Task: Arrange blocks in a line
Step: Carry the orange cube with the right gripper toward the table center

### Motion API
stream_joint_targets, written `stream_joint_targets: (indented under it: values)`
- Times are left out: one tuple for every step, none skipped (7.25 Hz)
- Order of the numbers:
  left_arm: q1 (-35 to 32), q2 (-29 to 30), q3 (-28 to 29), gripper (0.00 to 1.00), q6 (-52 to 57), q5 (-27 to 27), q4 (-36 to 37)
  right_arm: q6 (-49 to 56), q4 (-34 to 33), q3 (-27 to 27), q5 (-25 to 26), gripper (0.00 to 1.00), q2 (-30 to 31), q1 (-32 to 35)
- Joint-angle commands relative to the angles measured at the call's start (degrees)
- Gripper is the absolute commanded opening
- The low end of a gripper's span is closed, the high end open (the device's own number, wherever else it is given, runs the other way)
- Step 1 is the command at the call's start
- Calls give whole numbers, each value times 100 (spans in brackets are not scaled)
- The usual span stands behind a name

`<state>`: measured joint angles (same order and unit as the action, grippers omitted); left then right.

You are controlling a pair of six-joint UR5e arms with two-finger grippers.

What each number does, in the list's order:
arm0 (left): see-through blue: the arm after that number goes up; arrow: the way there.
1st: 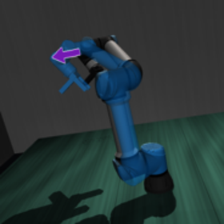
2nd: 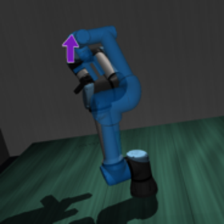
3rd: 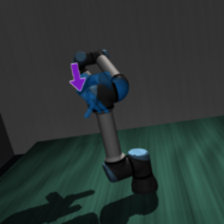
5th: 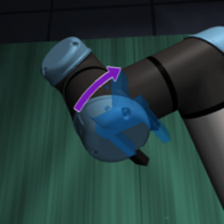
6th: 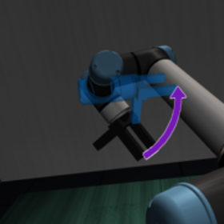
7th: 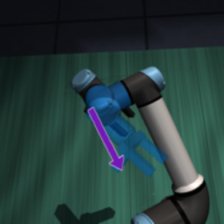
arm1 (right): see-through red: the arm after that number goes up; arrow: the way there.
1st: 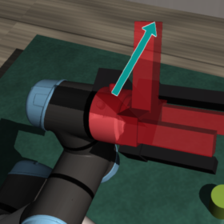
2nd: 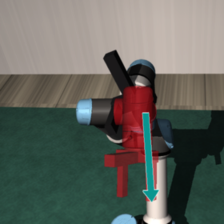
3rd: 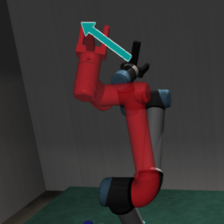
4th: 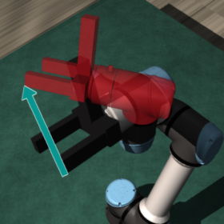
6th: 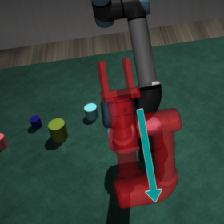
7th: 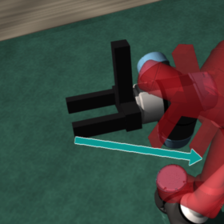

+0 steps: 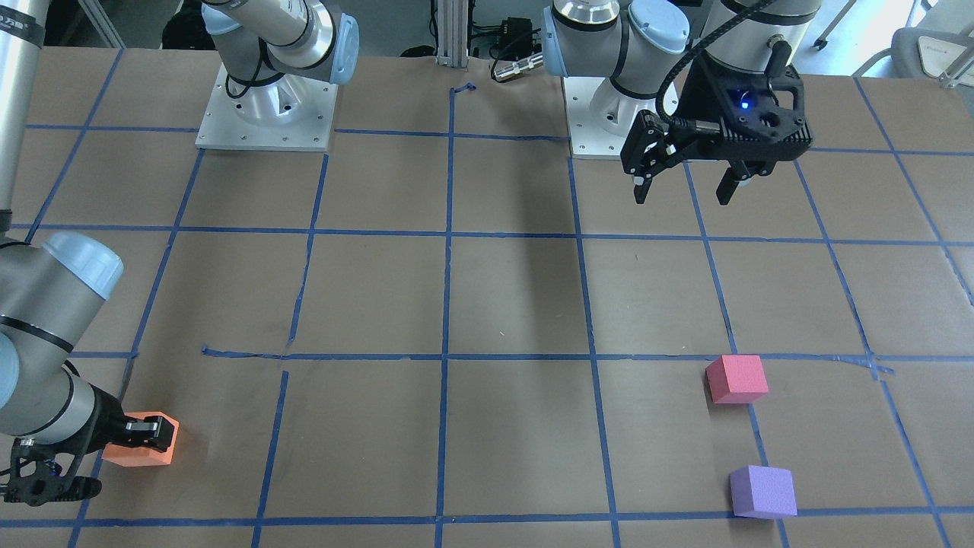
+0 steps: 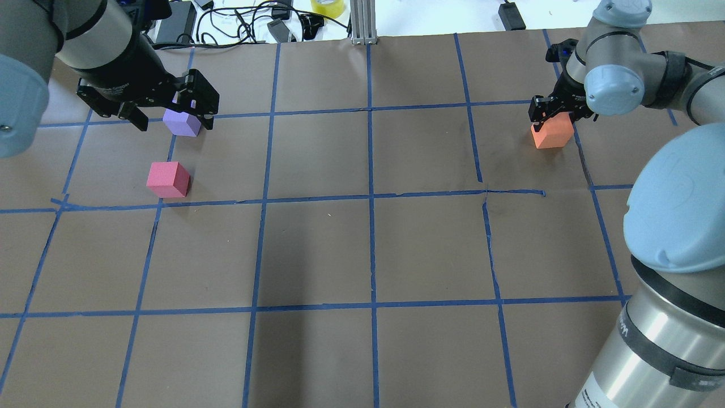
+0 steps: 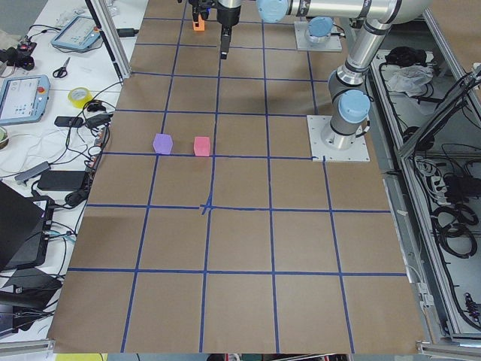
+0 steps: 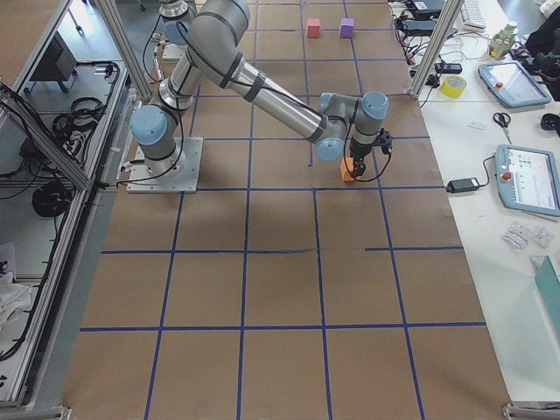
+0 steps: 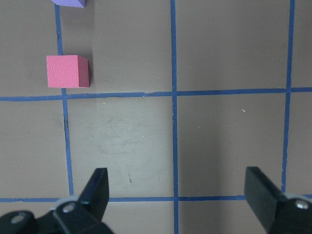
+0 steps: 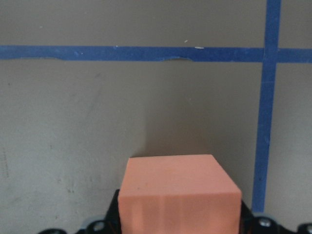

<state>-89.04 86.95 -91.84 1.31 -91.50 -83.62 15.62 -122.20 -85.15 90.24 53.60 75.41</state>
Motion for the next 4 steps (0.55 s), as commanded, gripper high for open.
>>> stream_joint_targets:
  values:
    - [1,15,-9,100,0,1,-5,2,3,33,2,42,2,0]
    - [-8,119,8,100,-43,9,47,-6,21,77,2,36,45,9]
    - [1,103,0,100,-52,27,47,-76,38,130,-7,35,98,96]
    - [19,77,-9,100,9,-8,30,-85,91,234,-16,35,194,262]
